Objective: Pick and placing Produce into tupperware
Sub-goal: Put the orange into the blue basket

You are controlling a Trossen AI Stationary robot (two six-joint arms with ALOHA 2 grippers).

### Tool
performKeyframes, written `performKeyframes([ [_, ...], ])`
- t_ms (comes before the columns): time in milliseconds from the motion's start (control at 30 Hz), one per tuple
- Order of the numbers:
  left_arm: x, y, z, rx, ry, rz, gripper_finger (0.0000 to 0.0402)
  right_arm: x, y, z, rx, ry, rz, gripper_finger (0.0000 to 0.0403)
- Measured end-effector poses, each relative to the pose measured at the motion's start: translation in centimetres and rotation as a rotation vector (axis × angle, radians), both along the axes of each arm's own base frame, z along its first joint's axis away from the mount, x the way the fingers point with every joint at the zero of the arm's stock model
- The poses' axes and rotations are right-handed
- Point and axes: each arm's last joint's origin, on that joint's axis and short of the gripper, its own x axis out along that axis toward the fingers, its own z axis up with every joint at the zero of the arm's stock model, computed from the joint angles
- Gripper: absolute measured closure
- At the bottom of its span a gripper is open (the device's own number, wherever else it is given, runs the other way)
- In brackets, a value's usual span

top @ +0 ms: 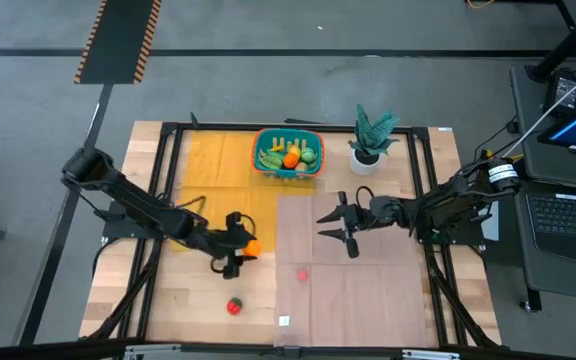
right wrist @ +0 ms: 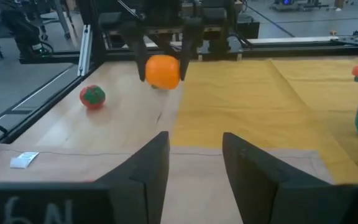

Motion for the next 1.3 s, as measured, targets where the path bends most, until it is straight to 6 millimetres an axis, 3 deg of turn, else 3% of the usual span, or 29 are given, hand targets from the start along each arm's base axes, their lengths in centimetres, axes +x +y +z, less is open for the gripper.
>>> performKeyframes([
  [267, -3.0, 1.6, -0.5, -0.027, -0.288, -0.043, 0.0164, 0.2, 0.0, 0.3, -0.017, -0.019, 0.001, 0.025],
  [467, -4.2, 2.7, -1.2, -0.004, -0.393, -0.045, 0.0164, 0.3, 0.0, 0.8, 0.014, -0.072, -0.002, 0.025],
  [933, -3.7, 5.3, -1.1, 0.049, -0.455, 0.06, 0.0164, 0.3, 0.0, 0.9, 0.013, -0.082, -0.002, 0.025],
  [1300, -3.1, 7.4, 0.1, 0.034, -0.586, 0.185, 0.0164, 0.3, 0.0, 0.8, 0.008, -0.074, -0.003, 0.025],
])
